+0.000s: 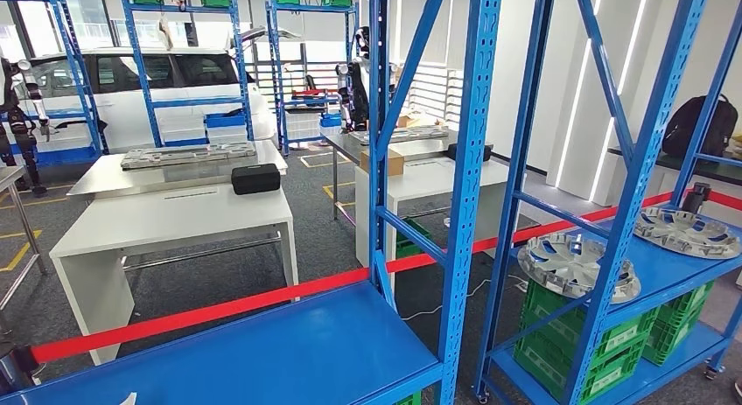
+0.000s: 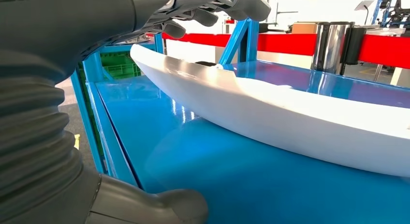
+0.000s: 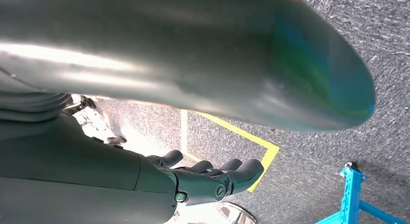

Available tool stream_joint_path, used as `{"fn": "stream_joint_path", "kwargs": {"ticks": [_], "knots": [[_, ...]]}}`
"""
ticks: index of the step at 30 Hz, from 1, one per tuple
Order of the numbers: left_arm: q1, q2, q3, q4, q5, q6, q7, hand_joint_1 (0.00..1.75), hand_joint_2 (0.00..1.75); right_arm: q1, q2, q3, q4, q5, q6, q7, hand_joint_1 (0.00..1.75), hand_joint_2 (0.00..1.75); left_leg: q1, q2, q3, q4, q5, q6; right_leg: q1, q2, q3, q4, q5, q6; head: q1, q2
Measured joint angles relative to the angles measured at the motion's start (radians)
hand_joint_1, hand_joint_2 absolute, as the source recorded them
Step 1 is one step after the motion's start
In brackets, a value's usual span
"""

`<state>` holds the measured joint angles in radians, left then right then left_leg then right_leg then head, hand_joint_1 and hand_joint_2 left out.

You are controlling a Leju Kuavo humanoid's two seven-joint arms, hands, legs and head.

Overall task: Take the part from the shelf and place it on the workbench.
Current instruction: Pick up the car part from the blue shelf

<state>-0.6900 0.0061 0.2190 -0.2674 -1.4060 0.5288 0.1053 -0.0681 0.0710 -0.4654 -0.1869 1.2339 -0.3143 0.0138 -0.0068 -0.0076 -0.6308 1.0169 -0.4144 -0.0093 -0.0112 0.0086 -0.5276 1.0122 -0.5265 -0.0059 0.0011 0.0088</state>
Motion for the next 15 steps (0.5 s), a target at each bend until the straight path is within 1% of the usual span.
{"fn": "stream_joint_path", "kwargs": {"ticks": [15], "knots": [[-0.01, 0.011, 0.0, 0.0, 0.002, 0.002, 0.006, 0.0, 1.75, 0.0, 0.0, 0.0, 0.0, 0.009, 0.008, 0.001, 0.0, 0.0, 0.0, 0.0, 0.0, 0.0, 0.0, 0.0, 0.0, 0.0, 0.0, 0.0, 0.0, 0.0, 0.0, 0.0]]}}
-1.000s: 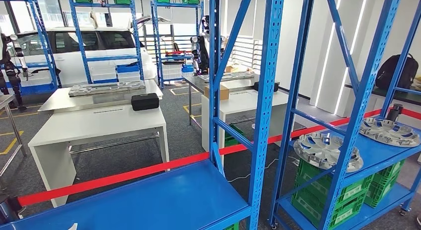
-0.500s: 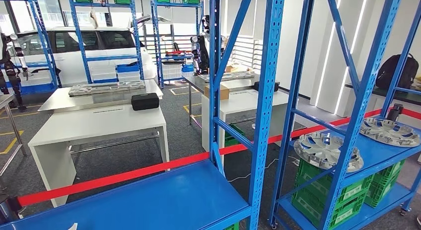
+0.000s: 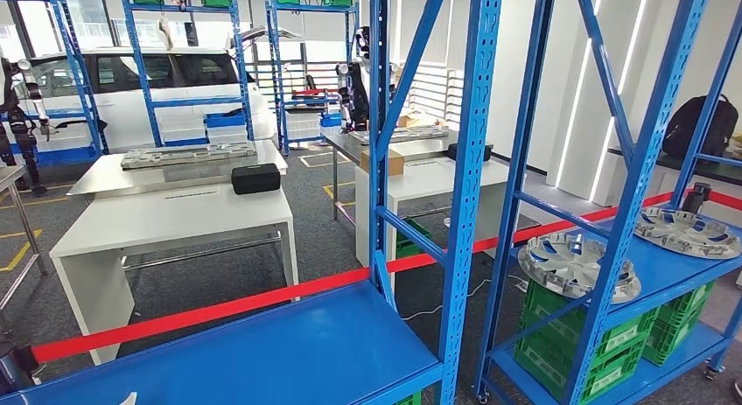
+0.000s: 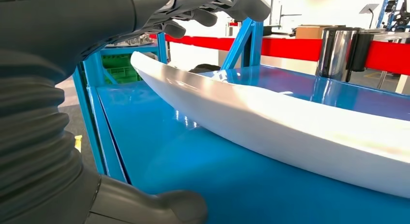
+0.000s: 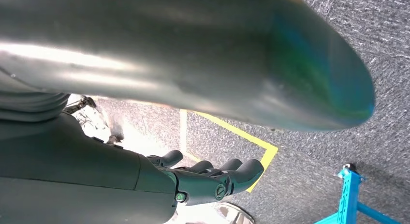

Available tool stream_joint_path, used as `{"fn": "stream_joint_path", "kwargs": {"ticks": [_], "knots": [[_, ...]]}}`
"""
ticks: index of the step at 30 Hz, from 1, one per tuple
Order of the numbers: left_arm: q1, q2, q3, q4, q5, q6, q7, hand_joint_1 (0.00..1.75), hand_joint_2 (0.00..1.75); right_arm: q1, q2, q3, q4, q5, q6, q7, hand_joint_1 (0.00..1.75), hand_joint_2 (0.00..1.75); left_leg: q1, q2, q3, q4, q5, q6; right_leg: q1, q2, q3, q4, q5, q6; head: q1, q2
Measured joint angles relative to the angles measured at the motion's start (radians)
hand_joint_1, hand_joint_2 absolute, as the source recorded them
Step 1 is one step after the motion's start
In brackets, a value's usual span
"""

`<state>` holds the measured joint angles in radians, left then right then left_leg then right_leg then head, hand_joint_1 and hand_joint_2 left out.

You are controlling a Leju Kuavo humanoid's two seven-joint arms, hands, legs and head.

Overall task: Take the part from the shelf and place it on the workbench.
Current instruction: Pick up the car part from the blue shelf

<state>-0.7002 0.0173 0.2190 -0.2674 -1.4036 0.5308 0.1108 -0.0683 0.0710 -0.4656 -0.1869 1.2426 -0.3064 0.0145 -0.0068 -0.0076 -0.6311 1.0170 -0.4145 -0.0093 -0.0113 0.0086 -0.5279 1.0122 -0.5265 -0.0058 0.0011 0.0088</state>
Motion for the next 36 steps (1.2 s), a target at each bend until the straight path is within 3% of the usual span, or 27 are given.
{"fn": "stream_joint_path", "kwargs": {"ticks": [33, 36], "knots": [[0.008, 0.029, 0.01, 0.002, 0.029, -0.013, 0.022, 0.01, 1.75, 0.001, -0.003, -0.012, 0.0, 0.002, -0.001, -0.001, 0.0, 0.0, 0.0, -0.001, 0.0, 0.0, 0.0, 0.0, 0.0, 0.0, 0.0, 0.0, -0.001, 0.001, 0.0, 0.0], [0.008, 0.033, 0.014, 0.002, 0.03, -0.014, 0.024, 1.32, 1.75, 0.001, -0.006, -0.018, 0.0, 0.002, -0.003, -0.004, 0.0, 0.0, 0.0, 0.0, 0.0, 0.0, 0.0, 0.0, 0.0, 0.0, 0.0, 0.0, -0.001, 0.001, 0.0, 0.0]]}}
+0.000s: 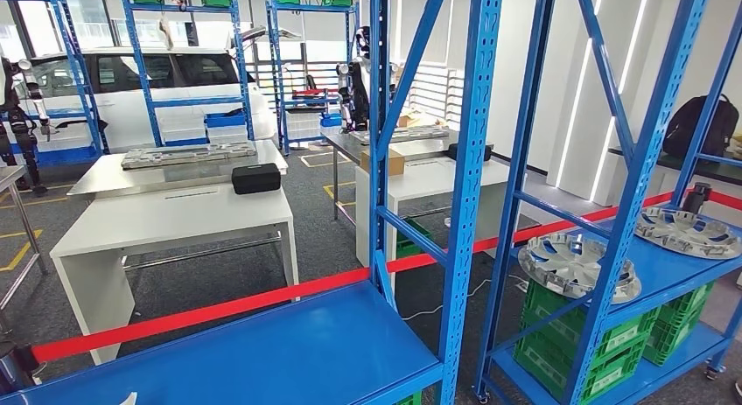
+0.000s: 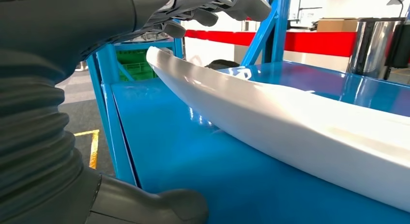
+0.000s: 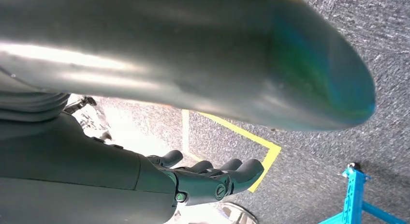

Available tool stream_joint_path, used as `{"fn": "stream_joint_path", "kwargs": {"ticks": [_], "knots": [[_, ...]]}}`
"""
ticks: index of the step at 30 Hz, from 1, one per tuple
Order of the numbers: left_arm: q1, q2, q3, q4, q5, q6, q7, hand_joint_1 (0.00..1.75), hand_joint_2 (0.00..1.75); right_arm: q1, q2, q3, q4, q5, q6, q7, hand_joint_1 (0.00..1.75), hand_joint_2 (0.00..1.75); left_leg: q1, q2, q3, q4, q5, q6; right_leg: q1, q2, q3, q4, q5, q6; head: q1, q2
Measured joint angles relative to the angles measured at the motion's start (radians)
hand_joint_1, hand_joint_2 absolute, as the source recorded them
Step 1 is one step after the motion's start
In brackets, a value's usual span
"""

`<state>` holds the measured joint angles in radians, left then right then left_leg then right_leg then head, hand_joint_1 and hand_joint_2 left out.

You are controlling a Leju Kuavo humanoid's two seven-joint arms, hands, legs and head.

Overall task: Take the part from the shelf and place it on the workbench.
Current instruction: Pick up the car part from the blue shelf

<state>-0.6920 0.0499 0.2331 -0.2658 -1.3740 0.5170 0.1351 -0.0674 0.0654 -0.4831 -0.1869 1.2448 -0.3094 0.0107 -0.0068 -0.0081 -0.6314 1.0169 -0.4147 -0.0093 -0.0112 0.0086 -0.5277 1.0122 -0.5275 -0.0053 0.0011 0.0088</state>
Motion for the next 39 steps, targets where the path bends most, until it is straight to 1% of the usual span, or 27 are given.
{"fn": "stream_joint_path", "kwargs": {"ticks": [1, 16, 39], "knots": [[0.001, 0.001, 0.001, 0.0, 0.001, -0.001, 0.0, 1.75, 1.75, 0.0, -0.001, -0.001, 0.0, 0.0, 0.0, -0.001, 0.0, 0.0, 0.0, 0.0, 0.0, 0.0, 0.0, 0.0, 0.0, 0.0, 0.0, 0.0, 0.0, 0.0, 0.0, 0.0], [0.005, 0.003, 0.008, 0.001, 0.006, -0.009, -0.008, 1.75, 1.75, 0.002, -0.002, -0.007, 0.0, 0.0, -0.003, -0.002, 0.0, 0.0, 0.0, 0.0, 0.0, 0.0, 0.0, 0.0, 0.0, 0.0, 0.0, 0.0, 0.0, 0.0, 0.0, 0.0], [0.008, 0.003, 0.017, 0.001, 0.024, 0.002, -0.049, 1.75, 1.75, 0.007, -0.003, -0.009, 0.0, 0.001, 0.0, -0.002, 0.0, 0.0, 0.0, 0.0, 0.0, 0.0, 0.0, 0.0, 0.0, 0.0, 0.0, 0.0, 0.0, 0.0, 0.0, 0.0]]}}
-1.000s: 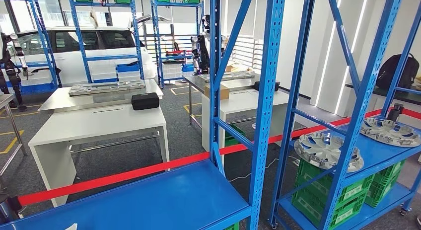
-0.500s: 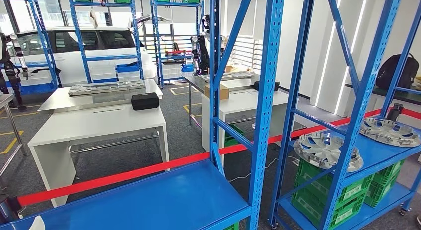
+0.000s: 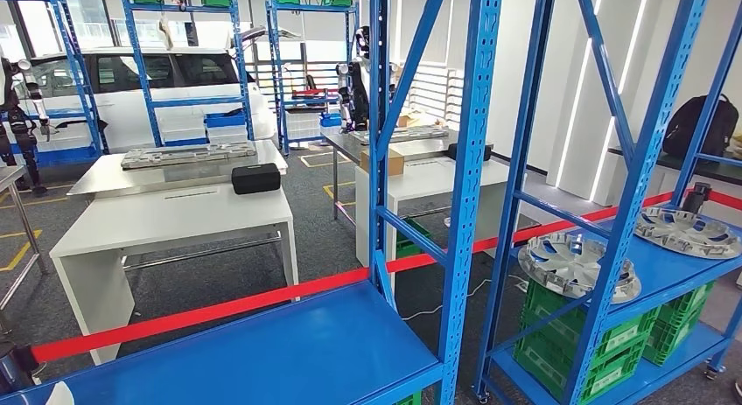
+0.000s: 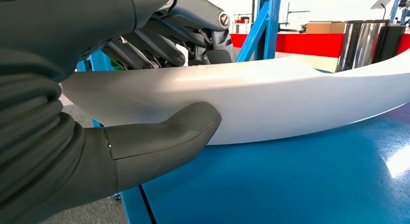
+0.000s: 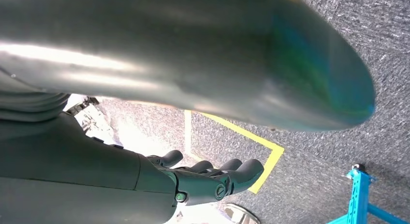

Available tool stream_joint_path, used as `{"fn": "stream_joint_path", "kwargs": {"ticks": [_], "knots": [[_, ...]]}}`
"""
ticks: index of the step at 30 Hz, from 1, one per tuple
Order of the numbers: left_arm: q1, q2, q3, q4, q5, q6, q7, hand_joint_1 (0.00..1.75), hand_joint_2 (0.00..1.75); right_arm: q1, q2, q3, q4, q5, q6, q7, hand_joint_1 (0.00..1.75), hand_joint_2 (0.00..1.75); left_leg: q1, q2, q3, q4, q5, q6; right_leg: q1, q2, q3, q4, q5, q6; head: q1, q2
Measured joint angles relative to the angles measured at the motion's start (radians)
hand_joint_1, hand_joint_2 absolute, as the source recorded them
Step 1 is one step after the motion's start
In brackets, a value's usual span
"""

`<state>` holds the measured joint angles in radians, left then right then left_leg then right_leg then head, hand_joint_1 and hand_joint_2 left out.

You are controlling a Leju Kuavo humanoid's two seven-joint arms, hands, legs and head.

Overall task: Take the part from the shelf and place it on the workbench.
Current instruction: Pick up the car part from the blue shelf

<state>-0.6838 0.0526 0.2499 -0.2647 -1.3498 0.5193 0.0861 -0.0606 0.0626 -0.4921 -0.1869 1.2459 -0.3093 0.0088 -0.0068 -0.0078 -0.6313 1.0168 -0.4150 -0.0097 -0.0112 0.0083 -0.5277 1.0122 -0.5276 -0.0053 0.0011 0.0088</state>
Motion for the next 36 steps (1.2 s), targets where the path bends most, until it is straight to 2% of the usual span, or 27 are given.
{"fn": "stream_joint_path", "kwargs": {"ticks": [10, 27, 36], "knots": [[0.0, 0.0, 0.003, 0.0, 0.02, 0.003, -0.034, 1.75, 1.75, 0.002, 0.0, -0.001, 0.0, 0.002, 0.003, -0.001, 0.0, 0.0, 0.0, 0.0, 0.0, 0.0, 0.0, 0.0, 0.0, 0.0, 0.0, 0.0, 0.0, 0.0, 0.0, 0.0], [0.005, -0.004, 0.034, -0.003, 0.074, 0.002, -0.179, 1.75, 1.75, 0.002, 0.0, -0.017, 0.0, -0.002, 0.012, -0.061, 0.0, 0.0, 0.0, -0.001, 0.0, 0.0, 0.0, 0.0, 0.0, 0.0, 0.0, 0.0, 0.0, 0.0, 0.0, 0.0], [0.005, -0.005, 0.041, -0.003, 0.082, 0.01, -0.191, 1.75, 1.75, 0.002, 0.0, -0.019, 0.0, -0.005, 0.015, -0.07, 0.0, 0.0, 0.0, -0.001, 0.0, 0.0, 0.0, 0.0, 0.0, 0.0, 0.0, 0.0, 0.0, 0.0, 0.0, 0.0]]}}
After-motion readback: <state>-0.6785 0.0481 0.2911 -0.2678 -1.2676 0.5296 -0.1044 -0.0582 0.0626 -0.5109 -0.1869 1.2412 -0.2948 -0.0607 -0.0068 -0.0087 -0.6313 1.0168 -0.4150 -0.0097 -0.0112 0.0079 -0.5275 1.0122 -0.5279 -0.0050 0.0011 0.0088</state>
